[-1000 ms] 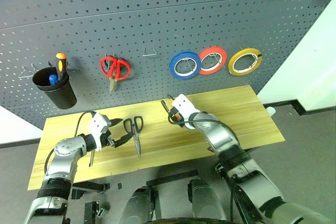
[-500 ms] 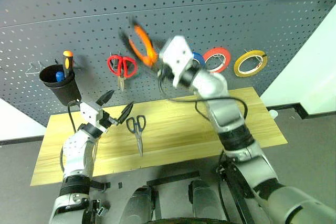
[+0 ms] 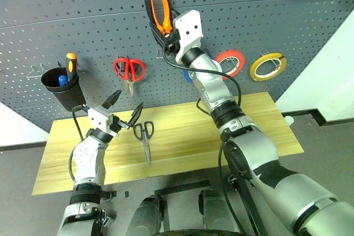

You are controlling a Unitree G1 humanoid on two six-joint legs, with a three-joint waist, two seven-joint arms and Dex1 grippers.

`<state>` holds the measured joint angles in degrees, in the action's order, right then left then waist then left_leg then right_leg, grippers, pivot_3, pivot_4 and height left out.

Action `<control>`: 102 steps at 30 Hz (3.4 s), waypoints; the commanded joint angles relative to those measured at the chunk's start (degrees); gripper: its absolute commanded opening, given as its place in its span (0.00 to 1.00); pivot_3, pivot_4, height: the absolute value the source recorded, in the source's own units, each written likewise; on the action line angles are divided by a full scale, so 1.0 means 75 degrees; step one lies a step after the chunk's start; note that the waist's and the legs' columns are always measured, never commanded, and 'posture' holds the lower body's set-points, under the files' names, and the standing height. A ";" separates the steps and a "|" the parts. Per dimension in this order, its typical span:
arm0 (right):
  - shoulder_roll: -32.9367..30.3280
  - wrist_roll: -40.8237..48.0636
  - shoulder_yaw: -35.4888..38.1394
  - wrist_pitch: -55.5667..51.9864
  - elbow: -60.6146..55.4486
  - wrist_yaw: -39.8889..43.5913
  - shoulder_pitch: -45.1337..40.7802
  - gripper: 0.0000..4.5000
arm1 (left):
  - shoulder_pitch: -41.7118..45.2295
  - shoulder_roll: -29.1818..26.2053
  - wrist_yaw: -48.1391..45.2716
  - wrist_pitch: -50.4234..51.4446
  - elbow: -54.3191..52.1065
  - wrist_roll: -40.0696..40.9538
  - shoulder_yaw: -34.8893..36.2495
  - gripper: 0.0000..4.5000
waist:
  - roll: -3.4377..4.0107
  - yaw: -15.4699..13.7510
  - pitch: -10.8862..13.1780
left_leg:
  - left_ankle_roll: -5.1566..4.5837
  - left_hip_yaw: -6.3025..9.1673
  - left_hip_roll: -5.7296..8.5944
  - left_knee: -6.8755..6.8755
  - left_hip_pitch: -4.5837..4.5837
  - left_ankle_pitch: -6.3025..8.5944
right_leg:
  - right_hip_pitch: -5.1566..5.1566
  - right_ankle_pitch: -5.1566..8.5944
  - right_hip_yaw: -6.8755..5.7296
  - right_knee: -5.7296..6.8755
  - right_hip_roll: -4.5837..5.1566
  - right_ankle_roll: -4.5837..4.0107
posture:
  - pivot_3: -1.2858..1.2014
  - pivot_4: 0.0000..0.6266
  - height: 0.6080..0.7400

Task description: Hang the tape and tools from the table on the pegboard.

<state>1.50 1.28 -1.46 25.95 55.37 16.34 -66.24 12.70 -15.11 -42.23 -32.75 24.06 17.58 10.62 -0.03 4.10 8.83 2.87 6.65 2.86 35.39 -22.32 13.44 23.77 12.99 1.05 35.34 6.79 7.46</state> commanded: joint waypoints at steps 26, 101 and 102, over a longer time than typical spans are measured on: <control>0.0224 -0.0208 0.0266 0.0833 0.1475 -0.0296 -0.0643 0.71 | -0.0994 -0.0151 0.0157 0.0340 -0.1477 0.0061 -0.0362 1.00 | 0.0002 -0.0012 0.0119 | 0.0004 0.0002 -0.0006 -0.0013 0.0001 -0.0004 | 0.0014 0.0000 0.0003 0.0017 -0.0005 -0.0011 | 0.52 0.28 1.00; -0.5026 0.2037 -0.1003 -0.4801 -0.8368 0.5851 0.8020 1.00 | 0.2895 0.2908 0.8204 1.2303 0.0293 -0.1716 0.0837 0.17 | -0.0148 -0.0406 0.0215 | 0.0032 -0.0011 -0.0028 0.0097 -0.0013 0.0004 | -0.0060 0.0013 -0.0032 -0.0033 -0.0010 0.0047 | 0.48 0.20 1.00; -0.4978 0.2057 -0.0986 -0.4751 -0.8391 0.5831 0.7969 1.00 | 0.2835 0.2819 0.8059 1.2231 0.0162 -0.1744 0.0705 0.17 | -0.0148 -0.0397 0.0215 | 0.0032 -0.0011 -0.0028 0.0096 -0.0013 0.0004 | -0.0060 0.0013 -0.0032 -0.0033 -0.0010 0.0047 | 0.48 0.20 1.00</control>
<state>-36.56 16.01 -10.21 -11.16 -6.34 60.39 -5.40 34.00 7.05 18.87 58.82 26.79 4.47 16.47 -1.13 1.12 10.44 3.11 6.56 2.65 36.11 -22.41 13.47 23.32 13.09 0.80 35.09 6.71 7.82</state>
